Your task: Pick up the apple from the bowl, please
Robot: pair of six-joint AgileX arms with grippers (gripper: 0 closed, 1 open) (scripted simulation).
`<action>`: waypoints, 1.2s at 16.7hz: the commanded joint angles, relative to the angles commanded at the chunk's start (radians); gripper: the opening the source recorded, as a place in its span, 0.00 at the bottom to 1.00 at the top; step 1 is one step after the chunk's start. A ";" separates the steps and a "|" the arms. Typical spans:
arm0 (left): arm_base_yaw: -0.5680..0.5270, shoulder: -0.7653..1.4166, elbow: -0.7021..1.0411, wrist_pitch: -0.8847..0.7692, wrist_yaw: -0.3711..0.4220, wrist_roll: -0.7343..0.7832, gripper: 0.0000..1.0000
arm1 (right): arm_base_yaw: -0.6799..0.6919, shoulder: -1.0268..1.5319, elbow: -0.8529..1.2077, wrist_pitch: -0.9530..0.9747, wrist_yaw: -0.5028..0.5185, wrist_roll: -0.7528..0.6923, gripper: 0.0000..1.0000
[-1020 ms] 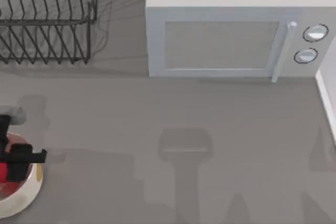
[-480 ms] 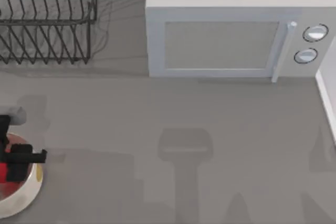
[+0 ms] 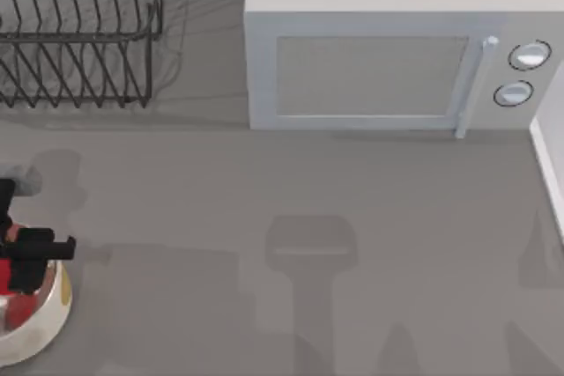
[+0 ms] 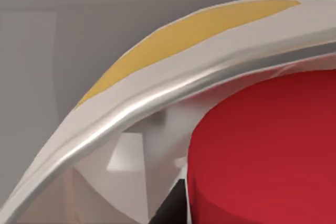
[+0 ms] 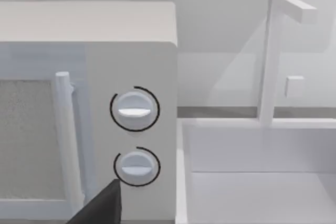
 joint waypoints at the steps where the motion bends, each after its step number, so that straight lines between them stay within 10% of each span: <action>1: -0.001 0.003 0.043 -0.044 0.000 -0.001 0.00 | 0.000 0.000 0.000 0.000 0.000 0.000 1.00; 12: -0.013 -0.044 0.812 -0.868 -0.001 -0.013 0.00 | 0.000 0.000 0.000 0.000 0.000 0.000 1.00; 20: -0.010 -0.065 0.907 -0.966 -0.001 -0.014 0.00 | 0.000 0.000 0.000 0.000 0.000 0.000 1.00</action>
